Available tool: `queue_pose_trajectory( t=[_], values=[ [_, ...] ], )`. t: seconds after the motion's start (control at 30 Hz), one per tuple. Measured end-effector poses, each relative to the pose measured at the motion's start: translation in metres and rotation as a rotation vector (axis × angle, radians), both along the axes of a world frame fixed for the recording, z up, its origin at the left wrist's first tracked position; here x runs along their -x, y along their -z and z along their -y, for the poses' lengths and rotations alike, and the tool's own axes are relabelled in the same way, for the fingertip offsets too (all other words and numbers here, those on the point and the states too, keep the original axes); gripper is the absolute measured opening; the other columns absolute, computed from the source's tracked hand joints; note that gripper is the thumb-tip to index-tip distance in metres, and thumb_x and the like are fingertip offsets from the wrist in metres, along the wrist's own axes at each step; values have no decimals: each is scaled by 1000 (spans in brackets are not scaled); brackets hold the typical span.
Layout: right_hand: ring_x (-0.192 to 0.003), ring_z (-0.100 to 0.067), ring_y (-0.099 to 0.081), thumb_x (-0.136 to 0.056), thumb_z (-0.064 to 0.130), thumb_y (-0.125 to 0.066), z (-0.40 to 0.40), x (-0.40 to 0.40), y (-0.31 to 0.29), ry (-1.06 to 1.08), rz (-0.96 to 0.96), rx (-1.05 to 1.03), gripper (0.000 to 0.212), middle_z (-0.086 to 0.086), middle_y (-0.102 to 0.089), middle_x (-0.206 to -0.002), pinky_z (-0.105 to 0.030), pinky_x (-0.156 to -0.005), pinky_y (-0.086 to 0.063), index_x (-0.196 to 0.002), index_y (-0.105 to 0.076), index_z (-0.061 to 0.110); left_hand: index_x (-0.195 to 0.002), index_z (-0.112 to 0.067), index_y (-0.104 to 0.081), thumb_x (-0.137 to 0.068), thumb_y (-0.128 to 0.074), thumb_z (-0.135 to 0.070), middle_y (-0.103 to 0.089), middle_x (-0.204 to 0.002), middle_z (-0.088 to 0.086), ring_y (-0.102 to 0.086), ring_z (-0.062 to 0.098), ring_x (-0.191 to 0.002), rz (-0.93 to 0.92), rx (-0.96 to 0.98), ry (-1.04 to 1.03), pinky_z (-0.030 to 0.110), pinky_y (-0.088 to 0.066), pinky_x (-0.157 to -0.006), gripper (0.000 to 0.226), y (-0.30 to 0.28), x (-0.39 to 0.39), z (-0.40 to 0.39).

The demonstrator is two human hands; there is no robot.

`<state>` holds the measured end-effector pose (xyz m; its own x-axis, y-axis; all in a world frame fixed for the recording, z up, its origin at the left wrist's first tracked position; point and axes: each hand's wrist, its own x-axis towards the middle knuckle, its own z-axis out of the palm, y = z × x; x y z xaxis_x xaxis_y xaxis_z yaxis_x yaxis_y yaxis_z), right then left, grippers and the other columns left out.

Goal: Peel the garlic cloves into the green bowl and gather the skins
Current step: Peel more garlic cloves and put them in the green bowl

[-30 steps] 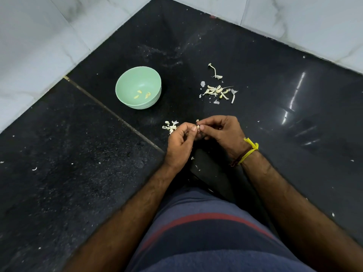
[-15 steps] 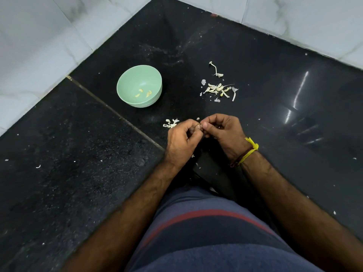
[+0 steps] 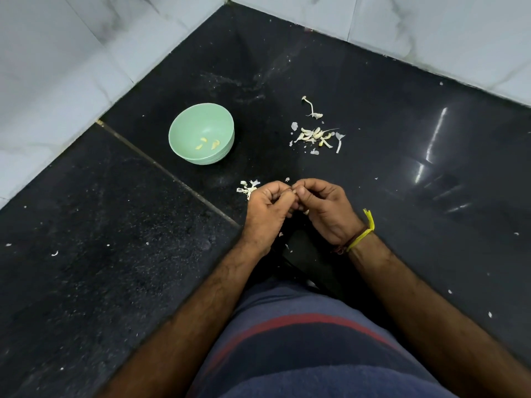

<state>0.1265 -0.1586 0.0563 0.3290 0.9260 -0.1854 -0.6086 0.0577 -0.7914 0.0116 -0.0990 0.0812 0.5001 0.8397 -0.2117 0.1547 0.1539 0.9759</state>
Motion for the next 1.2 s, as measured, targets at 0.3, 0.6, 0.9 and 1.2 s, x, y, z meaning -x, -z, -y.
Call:
queue_pose_trajectory(
  t=[0.3, 0.6, 0.9, 1.2],
  values=[
    [-64, -12, -60, -91, -1, -63, 0, 4, -4, 139, 230, 102, 10, -6, -69, -75, -22, -63, -53, -98, -67, -6, -60, -22, -62, -81, -65, -16, -69, -64, 6, -65, 32, -65, -103, -222, -14, 42, -56, -66, 22, 3, 2, -8],
    [-85, -23, -72, -89, 2, -69, 3, 4, -8, 133, 439, 112, 12, -14, -75, -92, -29, -75, -58, -99, -73, -3, -58, -22, -58, -82, -69, -12, -59, -58, -11, -55, 3, -59, -190, -309, -33, 21, -48, -61, 28, -2, 3, -11],
    [-83, -36, -61, -90, 15, -67, -3, 14, -3, 169, 244, 157, 14, -29, -70, -92, -48, -80, -51, -92, -75, 4, -62, -10, -63, -79, -68, -12, -63, -61, 4, -52, 3, -58, -264, -380, -58, 16, -46, -59, 18, -2, 4, -10],
    [-70, -12, -63, -97, 7, -56, 3, 9, -10, 140, 45, 156, 15, -6, -70, -78, -21, -63, -51, -95, -69, -1, -65, -13, -68, -81, -67, -14, -64, -60, -3, -56, 4, -59, -330, -400, -119, 15, -46, -62, 16, -5, 8, -13]
  ],
)
